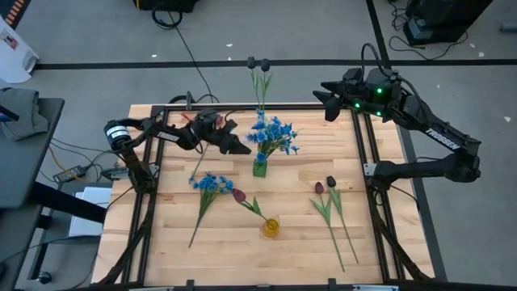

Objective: Sort flowers into vase by color
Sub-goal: Put the blue flowers into the green vase

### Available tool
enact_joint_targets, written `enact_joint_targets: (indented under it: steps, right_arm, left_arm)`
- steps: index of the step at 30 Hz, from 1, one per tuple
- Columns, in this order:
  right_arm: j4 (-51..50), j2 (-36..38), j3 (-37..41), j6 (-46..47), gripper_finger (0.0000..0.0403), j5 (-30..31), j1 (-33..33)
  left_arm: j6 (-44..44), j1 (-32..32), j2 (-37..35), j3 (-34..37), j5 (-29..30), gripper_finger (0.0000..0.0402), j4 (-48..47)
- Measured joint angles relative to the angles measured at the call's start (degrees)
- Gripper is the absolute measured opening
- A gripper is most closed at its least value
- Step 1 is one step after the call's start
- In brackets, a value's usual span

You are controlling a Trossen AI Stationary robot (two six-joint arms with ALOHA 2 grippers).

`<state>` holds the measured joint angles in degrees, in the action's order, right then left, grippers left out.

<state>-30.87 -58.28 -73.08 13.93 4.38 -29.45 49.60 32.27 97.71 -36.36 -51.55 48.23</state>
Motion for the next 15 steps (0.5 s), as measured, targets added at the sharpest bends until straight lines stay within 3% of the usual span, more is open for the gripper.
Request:
enact_joint_targets:
  steps: [10,15]
  right_arm:
    - [-2.7,-0.01,0.0,0.94,0.024,-0.86,0.11]
    - [-3.24,-0.01,0.0,0.92,0.024,-1.01,0.11]
  left_arm:
    - [3.37,0.0,-1.34,-0.01,4.44,0.0231,-20.33]
    - [-3.07,0.77,-5.73,-2.57,11.63,0.0231,-35.25]
